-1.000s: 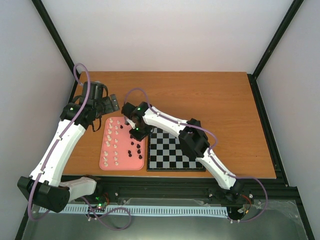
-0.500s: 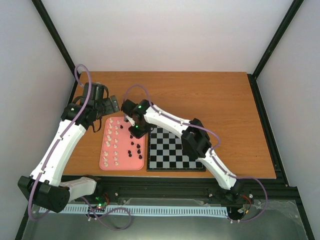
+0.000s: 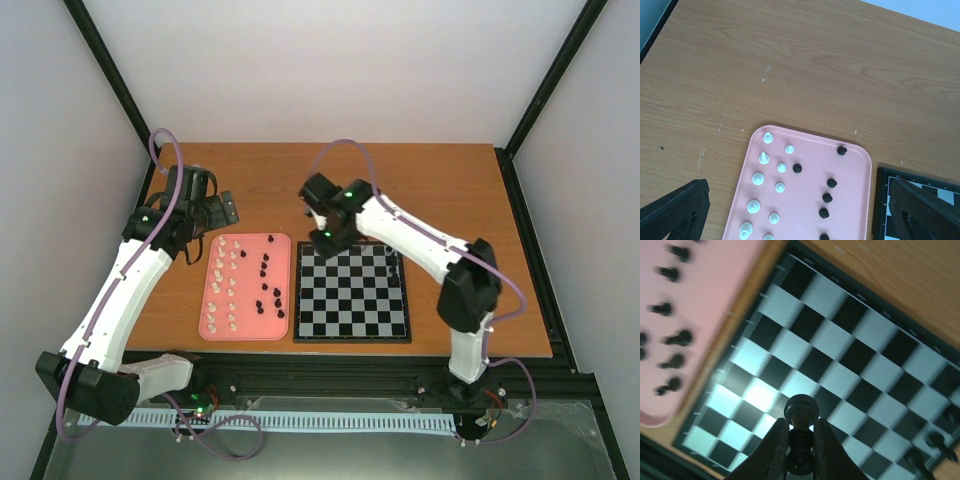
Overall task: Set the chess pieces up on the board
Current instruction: Pick up the chess piece from the storage box, then place the chess piece on the chessboard.
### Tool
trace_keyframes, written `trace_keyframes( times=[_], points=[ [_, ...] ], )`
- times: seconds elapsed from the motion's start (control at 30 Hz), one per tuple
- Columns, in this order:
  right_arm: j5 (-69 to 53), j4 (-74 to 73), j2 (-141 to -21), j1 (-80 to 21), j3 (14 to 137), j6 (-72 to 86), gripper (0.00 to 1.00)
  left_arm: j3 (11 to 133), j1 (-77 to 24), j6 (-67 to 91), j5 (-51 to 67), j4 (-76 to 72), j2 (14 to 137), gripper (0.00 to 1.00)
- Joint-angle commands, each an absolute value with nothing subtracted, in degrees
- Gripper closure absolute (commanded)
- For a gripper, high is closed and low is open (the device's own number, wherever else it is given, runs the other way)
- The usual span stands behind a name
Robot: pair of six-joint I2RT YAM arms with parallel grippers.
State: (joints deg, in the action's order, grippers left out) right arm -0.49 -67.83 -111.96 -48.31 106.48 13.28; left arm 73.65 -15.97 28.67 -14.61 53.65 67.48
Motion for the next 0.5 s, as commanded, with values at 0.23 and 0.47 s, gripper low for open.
trace_keyframes(
  times=[0.23,0.47],
  points=[
    [5.3,-63.55,-90.37,-44.12,75.61,27.41,0.95,73.4,-15.78,28.66,-12.57,52.3,68.61,0.0],
    [5.69,-60.25,-83.78,-42.71,63.81,31.5,0.95,72.86,-15.73,28.87,-12.24,51.78,69.43,0.0]
  ],
)
